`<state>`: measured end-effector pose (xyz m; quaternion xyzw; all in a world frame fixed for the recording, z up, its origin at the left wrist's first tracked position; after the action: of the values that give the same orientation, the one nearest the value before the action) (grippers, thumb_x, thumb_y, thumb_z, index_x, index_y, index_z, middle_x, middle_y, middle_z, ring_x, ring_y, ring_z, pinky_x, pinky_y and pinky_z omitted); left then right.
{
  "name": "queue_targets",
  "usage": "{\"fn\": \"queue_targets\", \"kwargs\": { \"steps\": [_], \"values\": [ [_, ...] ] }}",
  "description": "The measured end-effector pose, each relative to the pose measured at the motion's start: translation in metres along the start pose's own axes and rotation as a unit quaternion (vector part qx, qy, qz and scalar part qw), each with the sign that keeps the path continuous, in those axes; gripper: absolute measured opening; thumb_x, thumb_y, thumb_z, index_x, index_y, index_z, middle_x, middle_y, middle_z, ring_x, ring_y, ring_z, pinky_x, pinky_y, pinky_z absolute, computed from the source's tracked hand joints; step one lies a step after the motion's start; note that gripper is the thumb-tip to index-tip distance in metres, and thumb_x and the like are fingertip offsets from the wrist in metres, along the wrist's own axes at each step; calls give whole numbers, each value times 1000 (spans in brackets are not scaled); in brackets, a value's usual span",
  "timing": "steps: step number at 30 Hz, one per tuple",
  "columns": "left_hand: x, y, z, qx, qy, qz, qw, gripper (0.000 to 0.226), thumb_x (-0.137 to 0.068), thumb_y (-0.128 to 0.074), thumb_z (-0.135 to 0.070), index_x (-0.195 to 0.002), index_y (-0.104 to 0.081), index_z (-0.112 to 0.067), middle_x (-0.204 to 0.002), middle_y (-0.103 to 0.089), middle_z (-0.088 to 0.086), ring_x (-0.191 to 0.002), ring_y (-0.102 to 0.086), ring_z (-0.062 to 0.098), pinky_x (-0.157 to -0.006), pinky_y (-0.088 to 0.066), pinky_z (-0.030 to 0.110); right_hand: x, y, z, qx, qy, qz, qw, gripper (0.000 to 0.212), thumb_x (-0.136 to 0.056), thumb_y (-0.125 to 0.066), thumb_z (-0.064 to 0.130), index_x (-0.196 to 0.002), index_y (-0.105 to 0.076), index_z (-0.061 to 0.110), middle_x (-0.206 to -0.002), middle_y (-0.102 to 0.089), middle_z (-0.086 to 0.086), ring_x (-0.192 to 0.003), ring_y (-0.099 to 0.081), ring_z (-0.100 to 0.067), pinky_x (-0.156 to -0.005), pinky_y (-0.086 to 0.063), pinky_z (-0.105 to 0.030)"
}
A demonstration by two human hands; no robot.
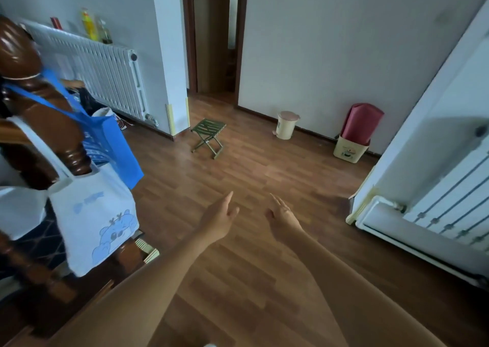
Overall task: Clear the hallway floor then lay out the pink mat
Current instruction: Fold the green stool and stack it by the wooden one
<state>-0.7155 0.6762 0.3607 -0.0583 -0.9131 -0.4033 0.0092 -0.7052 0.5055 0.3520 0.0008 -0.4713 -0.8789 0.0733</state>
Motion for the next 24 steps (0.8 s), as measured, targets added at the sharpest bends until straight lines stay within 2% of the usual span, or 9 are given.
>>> {"fn": "queue_targets", "kwargs": {
  "steps": [4,8,14,24],
  "values": [
    [-77,22,14,-5,-2,-11,1000,55,-98,-42,-30,-147,-26,-12,-139,-49,15,-126,-46,27,-95,-34,28,-79,13,11,20,12,4,1000,50,-98,-36,15,-146,-27,9,-153,-29,-11,-139,-30,-25,-112,-27,-31],
    [-145,48,22,-9,-2,-12,1000,55,-99,-41,-30,-148,-25,-12,-150,-36,9,-137,-35,22,-106,-29,28,-154,23,30,28,27,14,999,48,-98,-36,14,-144,-29,3,-152,-29,-14,-141,-26,-23,-113,-23,-30],
    [-221,65,34,-15,11,-20,1000,55,-98,-42,-31,-147,-26,-14,-144,-44,11,-133,-40,24,-107,-32,33,-234,21,32,15,17,24,999,52,-100,-35,18,-148,-20,8,-156,-22,-11,-144,-17,-23,-114,-16,-27],
    [-344,44,41,-30,40,-8,999,56,-97,-43,-35,-147,-25,-18,-147,-41,7,-134,-40,24,-108,-34,40,-350,28,-2,10,13,47,999,52,-101,-34,22,-149,-19,8,-157,-19,-11,-145,-13,-21,-112,-11,-23]
  ]
}}
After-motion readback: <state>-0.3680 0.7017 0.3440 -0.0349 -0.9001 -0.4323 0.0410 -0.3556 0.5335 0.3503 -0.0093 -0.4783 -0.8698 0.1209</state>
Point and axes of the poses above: each hand's wrist, its own x-axis away from the middle knuckle, its own y-axis out of the back of the hand, z = x × y, the point moved 4 cm from there along -x, towards the middle knuckle
